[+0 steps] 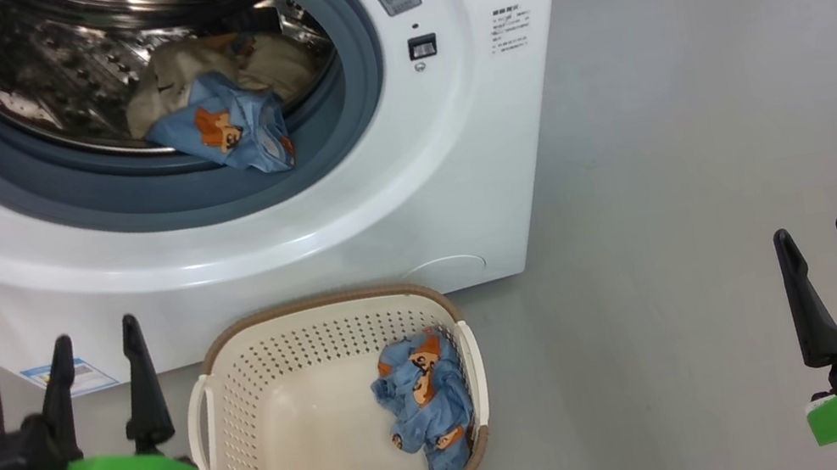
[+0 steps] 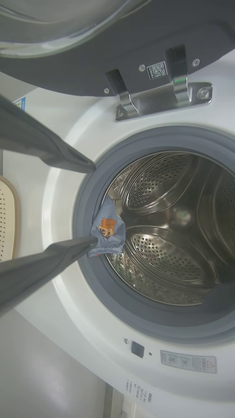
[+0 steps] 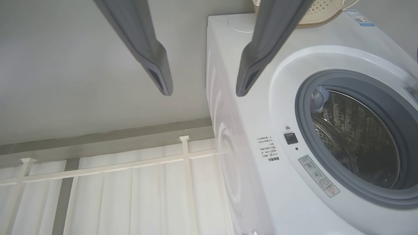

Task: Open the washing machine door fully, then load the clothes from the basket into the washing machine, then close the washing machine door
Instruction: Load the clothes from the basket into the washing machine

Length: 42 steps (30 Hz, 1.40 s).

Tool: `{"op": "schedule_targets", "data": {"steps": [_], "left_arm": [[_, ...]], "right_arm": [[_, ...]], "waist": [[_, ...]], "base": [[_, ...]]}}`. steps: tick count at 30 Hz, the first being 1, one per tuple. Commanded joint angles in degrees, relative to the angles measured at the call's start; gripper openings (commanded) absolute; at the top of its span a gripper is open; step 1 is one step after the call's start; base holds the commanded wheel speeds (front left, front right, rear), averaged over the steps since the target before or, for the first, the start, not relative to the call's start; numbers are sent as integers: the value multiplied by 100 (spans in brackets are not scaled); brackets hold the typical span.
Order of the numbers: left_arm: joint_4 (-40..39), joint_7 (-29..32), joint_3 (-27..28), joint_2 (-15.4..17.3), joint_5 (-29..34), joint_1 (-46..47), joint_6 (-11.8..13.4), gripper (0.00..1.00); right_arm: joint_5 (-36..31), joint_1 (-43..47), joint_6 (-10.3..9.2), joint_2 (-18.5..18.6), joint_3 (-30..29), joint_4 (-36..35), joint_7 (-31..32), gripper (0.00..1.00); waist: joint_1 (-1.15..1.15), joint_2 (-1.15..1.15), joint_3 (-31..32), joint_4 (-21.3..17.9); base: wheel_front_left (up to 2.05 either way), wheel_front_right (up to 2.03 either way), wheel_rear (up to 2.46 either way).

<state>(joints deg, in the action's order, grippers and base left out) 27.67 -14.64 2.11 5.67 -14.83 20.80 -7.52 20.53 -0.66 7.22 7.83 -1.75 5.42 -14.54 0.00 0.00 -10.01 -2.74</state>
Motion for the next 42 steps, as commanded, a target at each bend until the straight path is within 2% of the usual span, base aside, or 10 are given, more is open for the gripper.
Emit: {"op": "schedule_targets", "data": {"steps": [1, 8, 21, 33, 42], "left_arm": [[-248, -36, 158, 120, 63, -113, 4, 100], [-873, -36, 237, 131, 107, -823, 4, 100], [-1603, -36, 403, 21, 175, -1667, 4, 100], [-1709, -36, 390, -40, 156, -1811, 3, 100], [-1456, -36, 236, -89, 67, -1676, 3, 100]], "right_arm": [[-73, 9, 26, 140, 105, -135, -46, 100], [-60, 217, 26, 208, 65, -136, -46, 100], [-66, 351, 26, 244, 19, -160, -46, 100], [-77, 356, 26, 212, 7, -188, -46, 100], [-75, 162, 26, 124, 12, -211, -46, 100]], "waist": [[0, 0, 106, 87], [0, 0, 320, 167], [0, 0, 357, 187], [0, 0, 303, 151], [0, 0, 34, 20]], "base": [[0, 0, 0], [0, 0, 0], [0, 0, 0], [0, 0, 0], [0, 0, 0]]}}
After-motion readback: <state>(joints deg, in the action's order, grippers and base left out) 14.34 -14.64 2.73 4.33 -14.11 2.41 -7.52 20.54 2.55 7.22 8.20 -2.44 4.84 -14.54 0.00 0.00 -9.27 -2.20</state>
